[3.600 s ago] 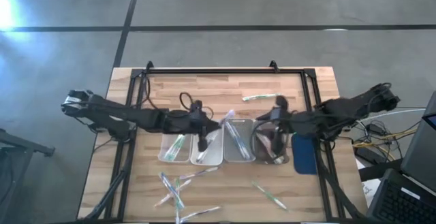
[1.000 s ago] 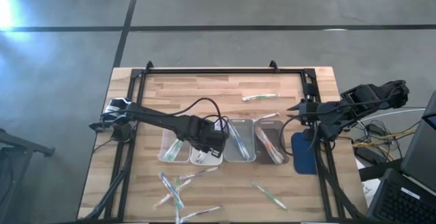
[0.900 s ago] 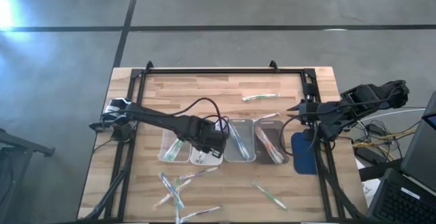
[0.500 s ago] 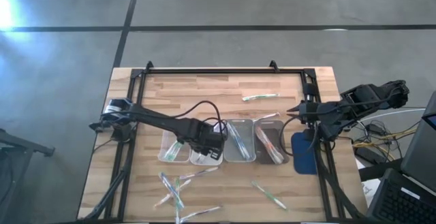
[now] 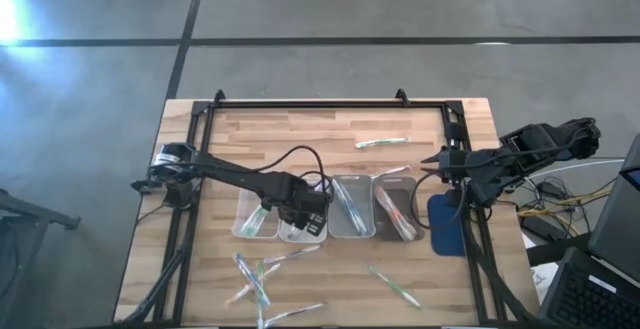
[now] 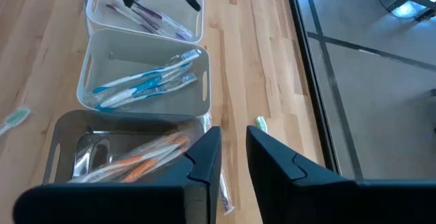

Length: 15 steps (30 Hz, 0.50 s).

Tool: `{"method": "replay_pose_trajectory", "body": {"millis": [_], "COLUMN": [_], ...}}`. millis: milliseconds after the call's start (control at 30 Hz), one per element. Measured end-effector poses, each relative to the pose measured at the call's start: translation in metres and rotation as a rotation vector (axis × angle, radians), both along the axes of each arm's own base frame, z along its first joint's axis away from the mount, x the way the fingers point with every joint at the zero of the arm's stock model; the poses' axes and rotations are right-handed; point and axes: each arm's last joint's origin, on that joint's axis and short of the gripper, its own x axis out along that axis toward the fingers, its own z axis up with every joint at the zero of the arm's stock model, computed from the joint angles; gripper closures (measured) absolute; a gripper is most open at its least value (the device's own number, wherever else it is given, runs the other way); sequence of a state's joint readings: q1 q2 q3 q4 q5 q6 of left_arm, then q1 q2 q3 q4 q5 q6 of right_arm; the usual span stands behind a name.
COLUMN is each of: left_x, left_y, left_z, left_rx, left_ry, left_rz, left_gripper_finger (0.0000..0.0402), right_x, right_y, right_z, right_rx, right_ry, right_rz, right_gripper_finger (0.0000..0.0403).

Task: Pick & Place Toothbrushes
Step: Put the purple toothbrush into the white bin

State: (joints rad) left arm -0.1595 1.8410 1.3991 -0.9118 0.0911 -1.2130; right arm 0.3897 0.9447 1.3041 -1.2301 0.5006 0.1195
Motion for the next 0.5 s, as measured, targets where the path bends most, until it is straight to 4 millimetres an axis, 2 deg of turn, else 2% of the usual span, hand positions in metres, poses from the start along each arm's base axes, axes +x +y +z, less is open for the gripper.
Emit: {"method": "replay_pose_trajectory", "body": {"millis": [167, 500], "left_x": [0.001, 0.002], "left_y": [0.001, 0.002], "left_z": [0.003, 0.011], "left_rx": [0.003, -0.025], "left_ry": [-0.013, -0.04], "left_rz": [-0.022, -0.068], "left_gripper_finger": [0.0308, 0.0223], "right_x": [0.0, 0.0], "right_y": [0.0, 0.0], "right_z": [0.0, -0.001], "right_rx": [0.0, -0.001], "right_ry": [0.001, 0.004], "right_rz": [0.0, -0.001], "right_gripper_finger": [0.0323, 0.0307]}}
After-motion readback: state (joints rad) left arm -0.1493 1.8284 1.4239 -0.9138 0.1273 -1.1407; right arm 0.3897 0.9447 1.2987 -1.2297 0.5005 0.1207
